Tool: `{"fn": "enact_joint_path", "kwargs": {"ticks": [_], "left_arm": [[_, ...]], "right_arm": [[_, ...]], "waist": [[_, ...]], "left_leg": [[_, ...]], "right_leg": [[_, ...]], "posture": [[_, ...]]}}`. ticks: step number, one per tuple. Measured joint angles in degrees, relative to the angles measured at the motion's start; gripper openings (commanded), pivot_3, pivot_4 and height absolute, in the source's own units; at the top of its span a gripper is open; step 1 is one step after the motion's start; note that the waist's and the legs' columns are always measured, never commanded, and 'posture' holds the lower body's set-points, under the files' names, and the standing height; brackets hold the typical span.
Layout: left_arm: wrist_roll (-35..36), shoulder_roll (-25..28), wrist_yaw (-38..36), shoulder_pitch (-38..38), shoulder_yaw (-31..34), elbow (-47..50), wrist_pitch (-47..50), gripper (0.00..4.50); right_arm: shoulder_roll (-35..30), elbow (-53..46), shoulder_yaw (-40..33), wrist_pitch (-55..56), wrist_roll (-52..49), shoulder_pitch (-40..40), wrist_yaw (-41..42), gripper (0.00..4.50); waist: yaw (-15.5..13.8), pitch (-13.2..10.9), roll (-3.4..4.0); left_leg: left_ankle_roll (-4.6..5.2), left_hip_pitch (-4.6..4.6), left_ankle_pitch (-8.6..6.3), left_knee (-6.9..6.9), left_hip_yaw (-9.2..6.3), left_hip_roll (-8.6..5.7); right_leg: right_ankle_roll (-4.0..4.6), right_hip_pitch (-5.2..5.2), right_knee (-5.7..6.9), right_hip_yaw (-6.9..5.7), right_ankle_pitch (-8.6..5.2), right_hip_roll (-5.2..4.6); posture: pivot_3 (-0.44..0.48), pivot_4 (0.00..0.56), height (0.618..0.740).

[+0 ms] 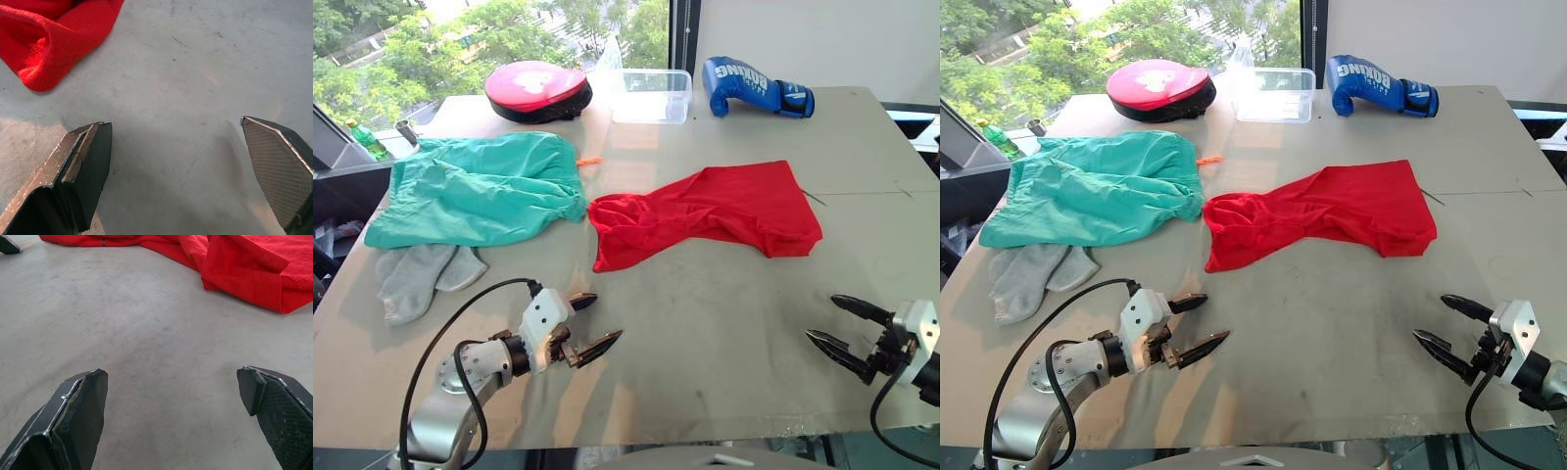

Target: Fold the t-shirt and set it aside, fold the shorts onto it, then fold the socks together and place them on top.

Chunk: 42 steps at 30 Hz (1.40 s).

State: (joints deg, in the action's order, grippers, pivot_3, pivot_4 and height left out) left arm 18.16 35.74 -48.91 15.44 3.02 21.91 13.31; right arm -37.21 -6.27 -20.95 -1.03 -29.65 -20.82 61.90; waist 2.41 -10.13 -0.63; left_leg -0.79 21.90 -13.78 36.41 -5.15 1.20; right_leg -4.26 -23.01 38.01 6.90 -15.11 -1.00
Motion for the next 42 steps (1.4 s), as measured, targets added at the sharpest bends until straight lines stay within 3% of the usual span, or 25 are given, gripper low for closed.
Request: {"fn": "enact_joint_path", "kwargs": {"ticks": [22,25,28,32,34,42], "left_arm": [[4.6,0.2,-3.5,-0.8,1.1,0.1,-1.3,4.5],[10.1,-2.4,0.1,-5.3,2.7,2.3,3.5,4.5],[14.1,-3.9,6.1,-14.7,3.1,5.6,9.9,4.5],[8.9,-5.0,14.8,-26.4,-2.1,7.2,15.8,4.5],[3.2,-6.6,18.9,-30.6,-7.7,6.3,17.8,4.5],[-12.4,-14.9,33.0,-40.0,-20.1,0.9,28.1,4.5]], "right_arm": [[-0.1,0.5,0.0,0.2,0.4,1.0,0.7,4.44],[-0.1,-0.9,0.1,-0.1,0.2,0.7,0.7,4.44],[-0.1,-5.3,0.1,-2.5,-1.7,0.5,-0.1,4.44],[0.2,-10.6,0.2,-4.8,-3.3,1.4,-2.2,4.44],[0.7,-11.6,0.4,-5.3,-3.4,1.8,-3.4,4.44],[2.0,-16.9,0.7,-7.3,-4.4,1.3,-6.6,4.44]], "waist": [[0.0,0.0,0.0],[-0.2,0.0,-0.05],[-0.3,0.0,-0.07],[0.0,0.0,-0.08],[-0.1,0.0,-0.12],[-0.1,-0.1,-0.16]], "left_leg": [[0.0,0.0,0.0,0.0,0.0,0.0],[0.0,0.04,0.0,0.07,-0.03,0.0],[0.0,0.02,0.0,0.18,-0.11,0.0],[-0.01,-0.06,0.0,0.21,-0.13,-0.06],[-0.01,-0.03,0.0,0.21,-0.18,-0.08],[-0.01,0.0,0.0,0.22,-0.27,-0.15]], "right_leg": [[-0.19,0.0,0.0,0.0,0.11,0.0],[-0.21,0.02,0.02,-0.03,0.13,0.0],[-0.31,0.1,0.03,-0.07,0.19,0.02],[-0.39,0.3,-0.04,-0.06,0.24,0.01],[-0.27,0.29,-0.06,-0.08,0.31,0.0],[-0.28,0.3,-0.05,-0.1,0.33,0.0]], "posture": [[0.0,0.15,0.731],[0.0,0.15,0.731],[0.0,0.15,0.731],[0.0,0.15,0.731],[0.0,0.15,0.731],[0.0,0.15,0.731]]}}
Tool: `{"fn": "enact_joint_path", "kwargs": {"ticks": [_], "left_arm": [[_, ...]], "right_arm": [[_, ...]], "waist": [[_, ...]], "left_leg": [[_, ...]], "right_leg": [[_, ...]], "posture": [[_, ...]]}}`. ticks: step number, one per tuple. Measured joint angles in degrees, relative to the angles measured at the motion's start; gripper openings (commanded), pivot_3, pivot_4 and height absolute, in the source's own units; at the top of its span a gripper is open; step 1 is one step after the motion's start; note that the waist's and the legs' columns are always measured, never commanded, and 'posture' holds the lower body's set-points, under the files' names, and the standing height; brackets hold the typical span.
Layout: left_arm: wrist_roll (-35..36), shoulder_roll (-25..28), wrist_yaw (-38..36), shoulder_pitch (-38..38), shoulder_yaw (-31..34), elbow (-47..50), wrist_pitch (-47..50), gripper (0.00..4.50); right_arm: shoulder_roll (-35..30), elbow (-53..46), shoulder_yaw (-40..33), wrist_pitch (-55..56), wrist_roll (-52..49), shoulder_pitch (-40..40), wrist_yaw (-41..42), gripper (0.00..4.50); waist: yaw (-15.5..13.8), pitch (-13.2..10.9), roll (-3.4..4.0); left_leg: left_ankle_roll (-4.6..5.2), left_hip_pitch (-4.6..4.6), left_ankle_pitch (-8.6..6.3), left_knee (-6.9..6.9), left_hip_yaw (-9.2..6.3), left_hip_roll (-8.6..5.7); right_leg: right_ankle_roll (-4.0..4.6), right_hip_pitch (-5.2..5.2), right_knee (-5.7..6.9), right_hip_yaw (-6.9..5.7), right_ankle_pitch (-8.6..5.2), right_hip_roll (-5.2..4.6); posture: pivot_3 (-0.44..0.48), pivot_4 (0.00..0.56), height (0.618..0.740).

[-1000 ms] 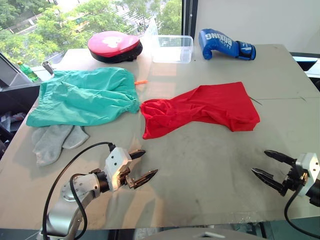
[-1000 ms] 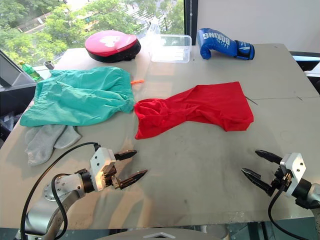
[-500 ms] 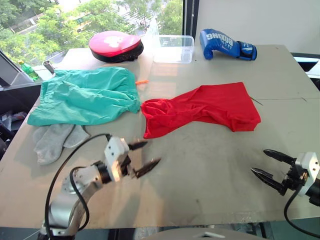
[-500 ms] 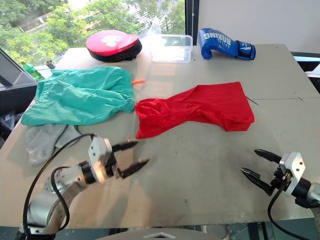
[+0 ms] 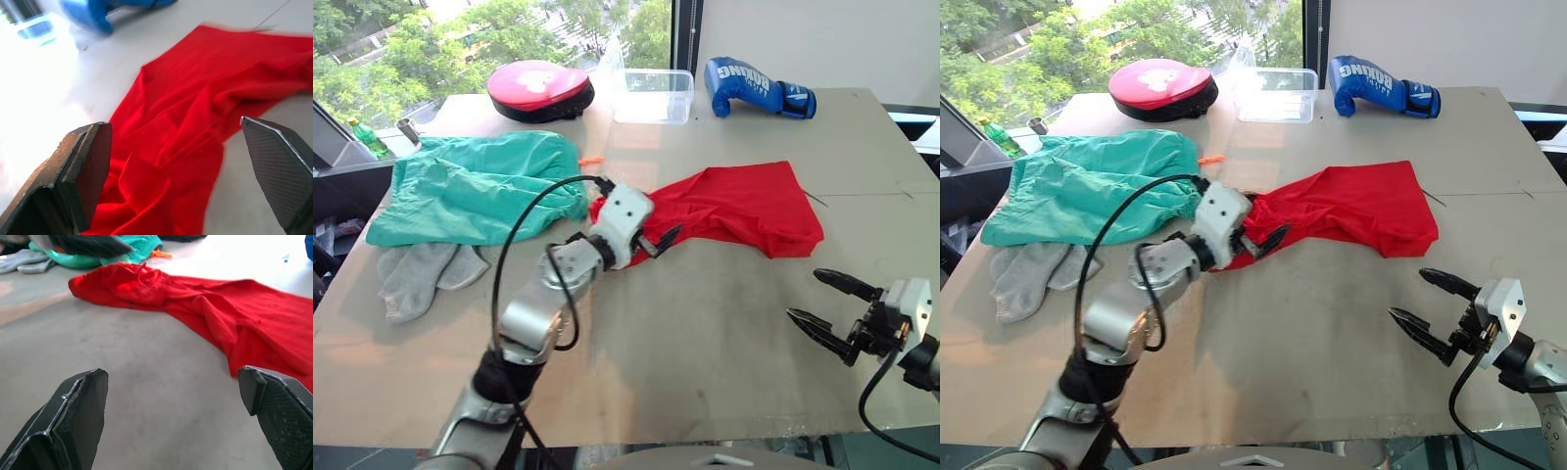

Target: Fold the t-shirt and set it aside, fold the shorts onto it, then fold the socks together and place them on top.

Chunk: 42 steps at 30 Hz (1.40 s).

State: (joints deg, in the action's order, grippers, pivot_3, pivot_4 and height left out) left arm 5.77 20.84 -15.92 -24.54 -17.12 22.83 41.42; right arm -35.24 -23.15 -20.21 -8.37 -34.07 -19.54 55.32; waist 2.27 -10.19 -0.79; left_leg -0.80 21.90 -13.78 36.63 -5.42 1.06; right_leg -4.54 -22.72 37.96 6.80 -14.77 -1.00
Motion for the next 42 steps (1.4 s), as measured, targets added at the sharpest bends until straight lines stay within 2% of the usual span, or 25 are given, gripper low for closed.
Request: {"fn": "enact_joint_path", "kwargs": {"ticks": [5,9,14,17,23,25,26,33,39,42], "left_arm": [[-6.6,-4.3,6.3,-0.6,-3.7,-1.4,7.3,4.5],[-10.5,-7.4,10.2,-1.8,-3.8,-3.4,10.9,4.5],[-13.1,-8.5,12.2,-1.8,-3.6,-3.6,13.1,4.5],[-13.8,-8.1,12.1,-1.1,-3.6,-3.5,13.3,3.74],[-14.1,-8.1,11.9,-0.4,-3.5,-3.2,13.3,1.02],[-14.2,-8.1,11.8,-0.4,-3.4,-3.1,13.3,0.53],[-14.2,-8.1,11.7,-0.4,-3.2,-3.1,13.3,0.08],[-14.1,-4.8,7.8,-0.1,-2.0,3.9,16.5,0.03],[-8.0,0.9,-1.6,3.2,2.6,13.1,22.1,0.03],[-4.1,4.3,-6.6,7.1,4.1,15.1,21.5,0.03]], "right_arm": [[0.0,-1.7,-0.1,-0.9,-0.7,-1.7,-0.9,4.44],[-0.3,-1.9,-0.6,-1.8,-1.7,-2.2,-0.8,4.44],[-1.4,-1.9,-1.1,-2.7,-2.4,-2.3,-0.7,4.44],[-1.7,-1.9,-1.1,-2.8,-2.5,-2.0,-0.7,4.5],[-2.0,-1.9,-1.1,-2.9,-2.7,-1.2,-0.7,4.5],[-2.0,-1.9,-1.1,-2.9,-2.7,-1.2,-0.6,4.5],[-2.0,-1.9,-1.1,-2.9,-2.7,-1.2,-0.6,4.5],[-2.0,-1.8,-1.1,-2.8,-2.6,-0.9,-0.6,4.5],[-2.0,-1.6,-1.0,-2.7,-2.4,-0.5,-0.5,4.5],[-1.9,-0.9,-0.9,-2.6,-2.2,-0.2,-0.5,4.5]], "waist": [[0.0,0.0,0.0],[-0.1,0.0,-0.01],[-0.1,0.0,-0.01],[-0.1,0.0,-0.01],[-0.1,0.0,-0.01],[-0.1,0.0,-0.01],[-0.1,0.0,-0.01],[0.0,0.0,-0.02],[0.1,0.0,-0.01],[0.0,0.0,-0.02]], "left_leg": [[0.0,0.01,0.0,-0.01,-0.06,0.0],[0.0,0.01,0.0,0.01,-0.06,-0.03],[0.0,0.02,0.0,0.0,-0.07,-0.03],[0.0,0.02,0.0,0.0,-0.07,-0.03],[0.0,0.03,0.0,0.01,-0.07,-0.03],[0.0,0.03,0.0,0.01,-0.07,-0.03],[0.0,0.03,0.0,0.01,-0.07,-0.03],[0.0,0.03,0.0,0.0,-0.08,-0.03],[-0.01,0.01,0.0,-0.02,-0.07,-0.03],[-0.01,0.03,0.0,-0.01,-0.09,-0.02]], "right_leg": [[0.04,0.0,0.01,-0.04,0.03,0.0],[-0.13,0.0,0.01,-0.04,-0.07,-0.01],[-0.12,0.0,0.01,-0.05,-0.06,-0.01],[-0.12,0.0,0.01,-0.05,-0.06,-0.02],[-0.13,0.0,0.0,-0.06,-0.06,-0.02],[-0.13,0.0,0.0,-0.06,-0.06,-0.03],[-0.13,0.0,0.0,-0.06,-0.06,-0.03],[-0.13,-0.01,0.01,-0.06,-0.06,-0.02],[-0.13,0.0,0.0,-0.06,-0.07,-0.04],[-0.13,-0.01,0.0,-0.09,-0.07,-0.04]], "posture": [[0.0,0.15,0.731],[0.0,0.15,0.731],[0.0,0.15,0.731],[0.0,0.15,0.731],[0.0,0.15,0.731],[0.0,0.15,0.731],[0.0,0.15,0.731],[0.0,0.15,0.731],[0.0,0.15,0.731],[0.0,0.15,0.731]]}}
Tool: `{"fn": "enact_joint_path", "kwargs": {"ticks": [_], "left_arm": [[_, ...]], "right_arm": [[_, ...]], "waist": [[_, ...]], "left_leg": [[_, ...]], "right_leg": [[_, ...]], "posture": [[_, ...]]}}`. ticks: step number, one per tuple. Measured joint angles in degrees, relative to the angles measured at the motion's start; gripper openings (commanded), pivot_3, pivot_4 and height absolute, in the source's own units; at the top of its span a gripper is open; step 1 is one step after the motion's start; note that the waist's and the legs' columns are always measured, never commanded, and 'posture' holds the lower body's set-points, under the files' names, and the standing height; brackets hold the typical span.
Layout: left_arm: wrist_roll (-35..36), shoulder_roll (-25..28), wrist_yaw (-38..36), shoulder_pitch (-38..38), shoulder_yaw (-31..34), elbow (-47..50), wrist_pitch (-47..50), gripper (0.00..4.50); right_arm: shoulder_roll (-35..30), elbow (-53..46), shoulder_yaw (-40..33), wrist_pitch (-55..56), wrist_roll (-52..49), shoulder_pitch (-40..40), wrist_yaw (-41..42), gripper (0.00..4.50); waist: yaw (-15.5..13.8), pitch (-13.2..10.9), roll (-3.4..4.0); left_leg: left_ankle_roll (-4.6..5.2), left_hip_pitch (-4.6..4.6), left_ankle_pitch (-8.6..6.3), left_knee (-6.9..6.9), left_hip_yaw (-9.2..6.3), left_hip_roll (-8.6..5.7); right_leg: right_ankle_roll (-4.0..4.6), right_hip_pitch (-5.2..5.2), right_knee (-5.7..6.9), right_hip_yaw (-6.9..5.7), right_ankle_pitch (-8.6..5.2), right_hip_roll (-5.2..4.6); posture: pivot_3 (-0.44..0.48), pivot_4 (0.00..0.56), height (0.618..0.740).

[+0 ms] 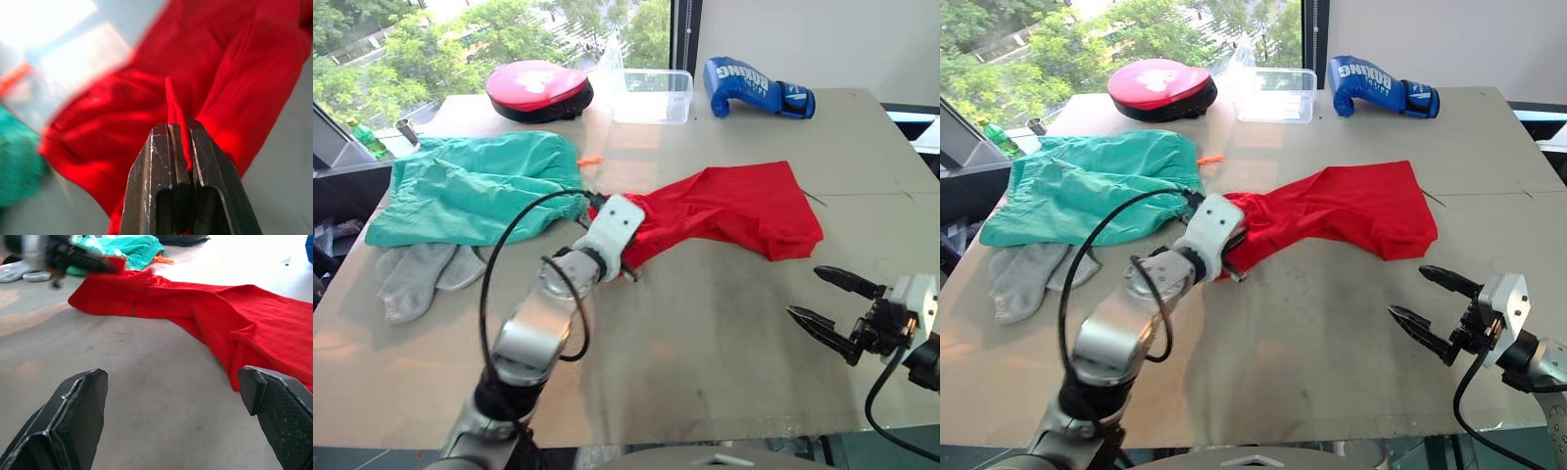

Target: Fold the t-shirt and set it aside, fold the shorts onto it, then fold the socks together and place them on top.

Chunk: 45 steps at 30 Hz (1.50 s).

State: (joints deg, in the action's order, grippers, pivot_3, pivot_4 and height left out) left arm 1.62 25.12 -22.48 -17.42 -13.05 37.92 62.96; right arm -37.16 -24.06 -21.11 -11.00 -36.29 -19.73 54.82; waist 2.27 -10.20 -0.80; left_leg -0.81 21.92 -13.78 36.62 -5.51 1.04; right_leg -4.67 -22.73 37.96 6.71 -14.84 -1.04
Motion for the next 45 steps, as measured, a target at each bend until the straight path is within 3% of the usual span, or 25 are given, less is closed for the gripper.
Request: {"fn": "enact_joint_path", "kwargs": {"ticks": [2,4,9,15,19,20,21,23,27,31,35,45], "left_arm": [[0.7,3.0,-2.1,3.3,0.2,0.7,-5.4,0.03],[0.7,7.4,-5.3,9.6,1.1,0.3,-18.0,0.03],[0.6,13.3,-12.2,16.4,2.2,-7.5,-43.6,0.03],[4.3,12.6,-19.5,14.2,4.3,-20.3,-61.7,0.03],[7.3,13.1,-25.8,12.6,4.7,-24.9,-68.0,0.03],[7.8,13.4,-27.1,12.3,4.7,-25.5,-68.5,0.03],[9.0,13.9,-28.9,12.0,4.7,-26.0,-68.2,0.74],[12.1,15.5,-32.7,11.4,4.7,-26.2,-65.9,1.4],[16.0,16.7,-36.1,10.1,5.3,-25.1,-60.0,3.22],[18.5,21.2,-39.3,5.6,5.3,-22.5,-49.1,3.22],[18.2,23.7,-40.8,2.4,4.7,-21.0,-44.0,3.22],[11.3,26.8,-43.1,4.4,1.2,-16.8,-47.4,3.22]], "right_arm": [[0.0,0.0,0.1,0.0,0.1,0.3,0.0,4.5],[0.0,0.4,0.2,0.1,0.2,0.3,0.2,4.5],[0.1,0.6,0.5,0.1,0.4,1.4,0.4,4.5],[0.1,0.7,1.0,0.1,0.7,2.2,0.4,4.5],[0.1,0.7,1.1,0.1,1.0,2.2,0.4,4.5],[0.1,0.7,1.1,0.1,1.1,2.2,0.4,4.5],[0.1,0.7,1.1,0.1,1.1,2.2,0.3,4.5],[0.5,0.7,1.2,0.1,1.3,2.2,0.2,4.5],[1.2,0.7,2.2,0.1,1.9,2.3,-0.2,4.5],[1.8,0.7,2.6,0.4,2.3,2.5,-0.4,4.5],[2.8,0.7,2.8,1.0,2.8,2.6,-0.7,4.5],[4.5,1.0,3.2,2.4,4.3,2.4,-1.4,4.5]], "waist": [[0.0,0.0,-0.01],[0.1,0.0,-0.01],[-0.3,0.0,-0.01],[-0.3,0.0,-0.01],[-0.1,0.0,-0.01],[0.0,0.0,-0.01],[0.0,0.0,-0.01],[0.0,0.0,0.0],[0.0,0.0,-0.01],[0.1,0.0,0.0],[0.1,0.0,0.0],[0.1,0.0,0.0]], "left_leg": [[0.0,0.0,0.0,0.0,0.0,0.0],[0.0,-0.04,0.0,-0.07,0.05,0.01],[0.0,-0.02,0.0,-0.03,0.08,0.01],[0.0,0.0,0.0,0.0,0.1,0.0],[0.0,-0.01,-0.01,-0.04,0.1,0.01],[0.0,-0.01,-0.01,-0.04,0.1,0.01],[0.0,-0.02,-0.01,-0.04,0.1,0.01],[0.0,-0.02,-0.01,-0.04,0.09,0.02],[0.0,0.0,-0.01,-0.04,0.08,0.02],[0.0,-0.01,0.0,-0.04,0.06,0.02],[0.0,-0.01,-0.01,-0.06,0.06,0.02],[0.0,0.01,0.0,-0.08,0.06,0.04]], "right_leg": [[0.0,0.0,-0.01,0.01,0.0,-0.01],[0.22,0.0,-0.03,0.04,0.11,-0.04],[0.23,0.0,-0.07,0.03,-0.09,-0.07],[0.01,0.0,-0.07,0.03,-0.01,-0.07],[0.03,-0.01,-0.06,0.02,0.01,-0.07],[0.03,-0.01,-0.06,0.02,0.01,-0.06],[0.03,-0.01,-0.05,0.02,0.0,-0.06],[0.01,-0.01,-0.04,0.02,-0.01,-0.05],[0.0,-0.01,-0.04,0.0,-0.01,-0.05],[-0.02,-0.01,-0.04,-0.01,-0.02,-0.04],[-0.01,-0.02,-0.04,-0.02,-0.02,-0.03],[0.0,-0.04,-0.05,-0.01,-0.02,-0.03]], "posture": [[0.0,0.15,0.731],[0.0,0.15,0.731],[0.0,0.15,0.731],[0.0,0.15,0.731],[0.0,0.15,0.731],[0.0,0.15,0.731],[0.0,0.15,0.731],[0.0,0.15,0.731],[0.0,0.15,0.731],[0.0,0.15,0.731],[0.0,0.15,0.731],[0.0,0.15,0.731]]}}
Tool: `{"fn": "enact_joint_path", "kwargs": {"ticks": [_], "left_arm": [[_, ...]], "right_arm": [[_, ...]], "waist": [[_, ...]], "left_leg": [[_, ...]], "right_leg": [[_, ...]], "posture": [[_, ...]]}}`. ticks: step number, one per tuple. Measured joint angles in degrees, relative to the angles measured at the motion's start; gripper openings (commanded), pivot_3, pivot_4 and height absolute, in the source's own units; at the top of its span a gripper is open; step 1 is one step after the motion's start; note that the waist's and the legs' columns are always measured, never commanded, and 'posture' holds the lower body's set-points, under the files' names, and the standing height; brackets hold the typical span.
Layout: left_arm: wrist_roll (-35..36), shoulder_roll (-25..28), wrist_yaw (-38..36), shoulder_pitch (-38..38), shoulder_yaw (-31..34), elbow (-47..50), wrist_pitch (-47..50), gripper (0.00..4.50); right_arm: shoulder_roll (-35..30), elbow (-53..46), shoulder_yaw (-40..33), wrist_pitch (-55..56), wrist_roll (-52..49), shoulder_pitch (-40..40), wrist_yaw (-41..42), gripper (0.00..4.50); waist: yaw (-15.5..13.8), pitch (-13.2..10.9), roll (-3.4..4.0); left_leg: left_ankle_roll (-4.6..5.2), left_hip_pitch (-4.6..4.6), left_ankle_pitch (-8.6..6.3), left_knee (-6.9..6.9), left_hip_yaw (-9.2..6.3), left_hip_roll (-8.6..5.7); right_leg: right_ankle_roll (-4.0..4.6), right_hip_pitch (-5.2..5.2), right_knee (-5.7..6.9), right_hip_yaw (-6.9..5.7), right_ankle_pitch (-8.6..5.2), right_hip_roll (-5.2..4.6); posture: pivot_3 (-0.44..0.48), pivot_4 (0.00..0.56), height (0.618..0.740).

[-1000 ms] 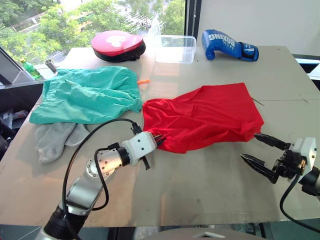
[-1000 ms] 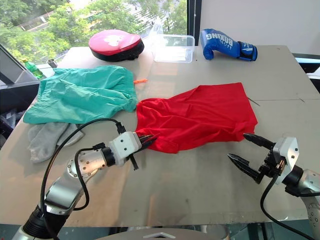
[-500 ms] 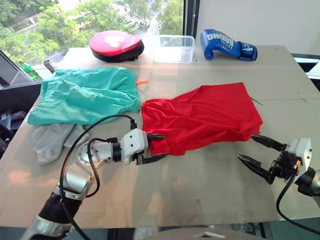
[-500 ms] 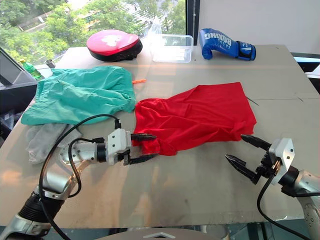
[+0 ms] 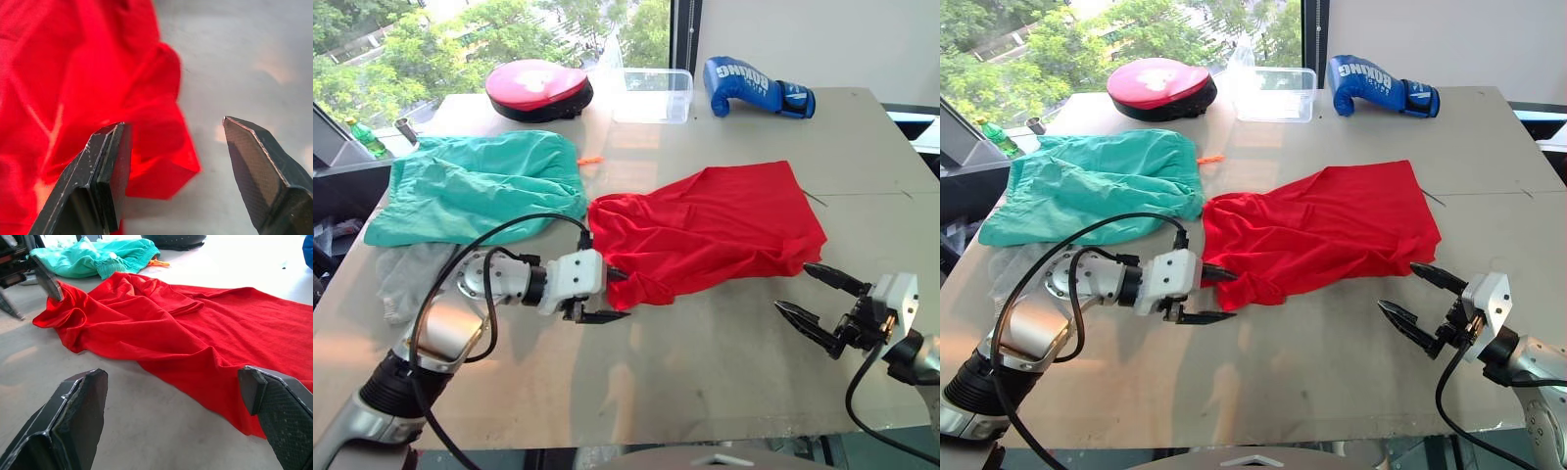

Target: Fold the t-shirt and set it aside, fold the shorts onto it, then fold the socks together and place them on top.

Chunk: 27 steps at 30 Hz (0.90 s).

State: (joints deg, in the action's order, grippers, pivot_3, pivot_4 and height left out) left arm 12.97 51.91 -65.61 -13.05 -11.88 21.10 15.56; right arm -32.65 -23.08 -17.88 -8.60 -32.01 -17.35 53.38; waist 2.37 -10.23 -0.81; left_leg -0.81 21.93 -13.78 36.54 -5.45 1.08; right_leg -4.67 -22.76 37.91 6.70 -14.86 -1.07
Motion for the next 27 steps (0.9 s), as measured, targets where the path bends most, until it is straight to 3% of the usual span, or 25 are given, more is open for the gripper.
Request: {"fn": "enact_joint_path", "kwargs": {"ticks": [3,8,10,12,13,14,16,23,27], "left_arm": [[-3.1,-0.1,2.8,0.6,-0.2,2.9,1.7,3.22],[-14.1,0.0,9.6,2.4,-3.6,5.6,3.9,3.22],[-17.3,-0.8,11.8,2.8,-4.6,7.0,5.9,2.26],[-20.0,-2.4,14.0,2.9,-5.8,8.7,8.1,1.76],[-20.5,-2.8,14.5,3.0,-6.2,9.2,9.1,1.19],[-20.8,-3.2,14.7,3.1,-6.5,9.5,9.7,0.98],[-22.1,-4.4,15.7,3.2,-7.1,10.9,12.2,0.08],[-25.8,-4.5,17.4,3.3,-7.1,12.4,13.8,0.08],[-22.6,-4.5,15.9,4.4,-4.4,14.1,14.3,0.08]], "right_arm": [[0.2,0.0,0.0,0.2,0.1,-0.2,0.0,4.5],[0.3,0.0,0.0,0.2,0.1,-0.4,0.0,4.5],[0.3,0.0,0.0,0.2,0.1,-0.3,0.0,4.5],[0.3,0.1,0.0,0.2,0.1,-0.1,0.0,4.5],[0.3,0.1,0.0,0.2,0.1,-0.1,0.0,4.5],[0.3,0.1,0.0,0.2,0.1,-0.1,0.0,4.5],[0.3,0.2,0.0,0.2,0.1,-0.1,0.0,4.5],[0.3,0.7,0.0,0.2,0.1,-0.1,0.0,4.5],[0.3,0.7,0.0,0.1,0.1,0.0,0.0,4.5]], "waist": [[0.0,0.0,-0.01],[0.0,0.0,-0.01],[0.0,0.0,-0.01],[0.0,0.0,-0.01],[0.0,0.0,-0.01],[0.0,0.0,-0.01],[0.0,0.0,-0.02],[0.0,0.0,-0.02],[0.0,0.0,-0.02]], "left_leg": [[0.0,-0.01,0.0,0.0,0.0,0.0],[0.0,-0.01,0.0,0.0,0.0,0.0],[0.0,-0.01,0.0,0.0,0.0,0.0],[0.0,-0.01,0.0,0.0,0.0,0.0],[0.0,0.0,0.0,0.01,0.0,0.0],[0.0,-0.01,0.0,0.01,0.0,0.0],[0.0,-0.01,0.0,0.0,0.0,0.0],[0.0,-0.02,0.0,0.0,0.0,0.0],[0.0,-0.02,0.0,0.0,0.0,0.01]], "right_leg": [[-0.01,0.0,0.01,0.0,0.0,0.0],[0.0,0.0,0.01,0.01,0.0,0.01],[0.0,0.0,0.01,0.0,0.0,0.01],[-0.01,0.0,0.0,0.01,0.0,0.0],[-0.01,0.0,0.0,0.0,0.0,0.0],[-0.01,0.0,0.01,0.01,0.0,0.0],[0.0,0.0,0.02,0.0,0.0,0.01],[0.0,0.0,0.02,0.0,0.0,0.01],[0.01,0.0,0.03,0.0,0.01,0.0]], "posture": [[0.0,0.15,0.731],[0.0,0.15,0.731],[0.0,0.15,0.731],[0.0,0.15,0.731],[0.0,0.15,0.731],[0.0,0.15,0.731],[0.0,0.15,0.731],[0.0,0.15,0.731],[0.0,0.15,0.731]]}}
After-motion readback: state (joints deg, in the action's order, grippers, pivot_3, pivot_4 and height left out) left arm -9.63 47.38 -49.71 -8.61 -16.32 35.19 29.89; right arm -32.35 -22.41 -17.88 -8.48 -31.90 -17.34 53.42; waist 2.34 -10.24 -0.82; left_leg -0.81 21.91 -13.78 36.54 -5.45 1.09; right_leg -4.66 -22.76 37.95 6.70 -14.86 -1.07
